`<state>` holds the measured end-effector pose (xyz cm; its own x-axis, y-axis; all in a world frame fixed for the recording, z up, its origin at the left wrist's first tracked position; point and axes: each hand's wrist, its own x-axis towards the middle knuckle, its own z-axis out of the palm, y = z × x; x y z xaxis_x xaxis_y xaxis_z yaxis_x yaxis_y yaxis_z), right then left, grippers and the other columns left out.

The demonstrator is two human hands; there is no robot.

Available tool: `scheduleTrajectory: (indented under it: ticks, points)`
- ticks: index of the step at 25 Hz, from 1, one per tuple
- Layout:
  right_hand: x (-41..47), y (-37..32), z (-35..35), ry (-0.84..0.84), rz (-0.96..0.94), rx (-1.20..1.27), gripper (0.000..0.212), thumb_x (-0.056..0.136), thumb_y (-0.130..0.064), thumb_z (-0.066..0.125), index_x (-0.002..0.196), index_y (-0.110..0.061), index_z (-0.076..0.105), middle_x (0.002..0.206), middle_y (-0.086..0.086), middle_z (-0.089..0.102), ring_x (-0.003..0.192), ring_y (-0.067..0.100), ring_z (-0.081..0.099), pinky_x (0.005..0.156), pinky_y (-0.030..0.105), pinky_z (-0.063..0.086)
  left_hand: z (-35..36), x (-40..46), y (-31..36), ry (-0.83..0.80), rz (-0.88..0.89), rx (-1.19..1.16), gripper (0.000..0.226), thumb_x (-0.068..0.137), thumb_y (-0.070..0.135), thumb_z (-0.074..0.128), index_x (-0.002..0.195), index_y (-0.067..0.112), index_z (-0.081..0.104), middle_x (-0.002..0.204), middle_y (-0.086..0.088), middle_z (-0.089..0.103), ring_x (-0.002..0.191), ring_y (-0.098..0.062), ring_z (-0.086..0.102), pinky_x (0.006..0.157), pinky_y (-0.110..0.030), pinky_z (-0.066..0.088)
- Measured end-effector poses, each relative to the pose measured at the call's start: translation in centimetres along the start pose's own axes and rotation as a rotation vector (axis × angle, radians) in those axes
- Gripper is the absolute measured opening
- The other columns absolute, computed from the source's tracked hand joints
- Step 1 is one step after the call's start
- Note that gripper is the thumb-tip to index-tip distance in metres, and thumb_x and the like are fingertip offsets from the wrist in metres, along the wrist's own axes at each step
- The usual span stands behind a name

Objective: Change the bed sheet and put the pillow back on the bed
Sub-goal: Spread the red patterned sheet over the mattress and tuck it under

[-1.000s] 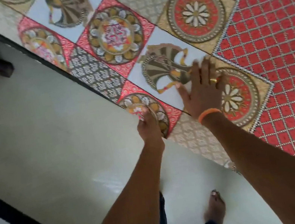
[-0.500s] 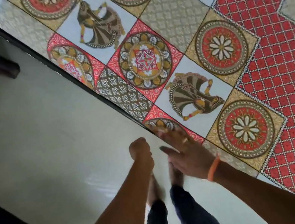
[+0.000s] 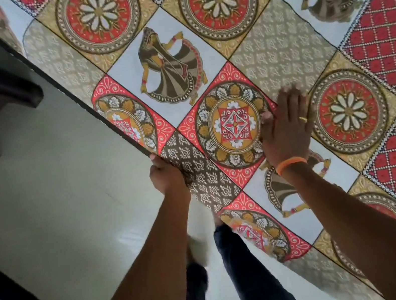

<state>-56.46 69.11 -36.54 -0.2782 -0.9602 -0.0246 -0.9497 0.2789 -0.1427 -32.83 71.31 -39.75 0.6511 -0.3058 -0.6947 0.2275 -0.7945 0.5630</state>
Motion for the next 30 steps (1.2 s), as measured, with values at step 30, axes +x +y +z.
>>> scheduleTrajectory:
  ticks: [30]
  points:
    - [2.5,-22.6,1.8,-0.180,-0.440,-0.201,0.075,0.100,-0.054,0.018,0.155,-0.003,0.012,0.163,0.017,0.005,0.151,0.032,0.000,0.119,0.059,0.006,-4.1,11.0,14.1,-0.171,0.099,0.022,0.057,0.101,0.056,0.033,0.109,0.005,0.057,0.115,-0.021,0.063,0.107,-0.039,0.059,0.091,-0.042,0.049]
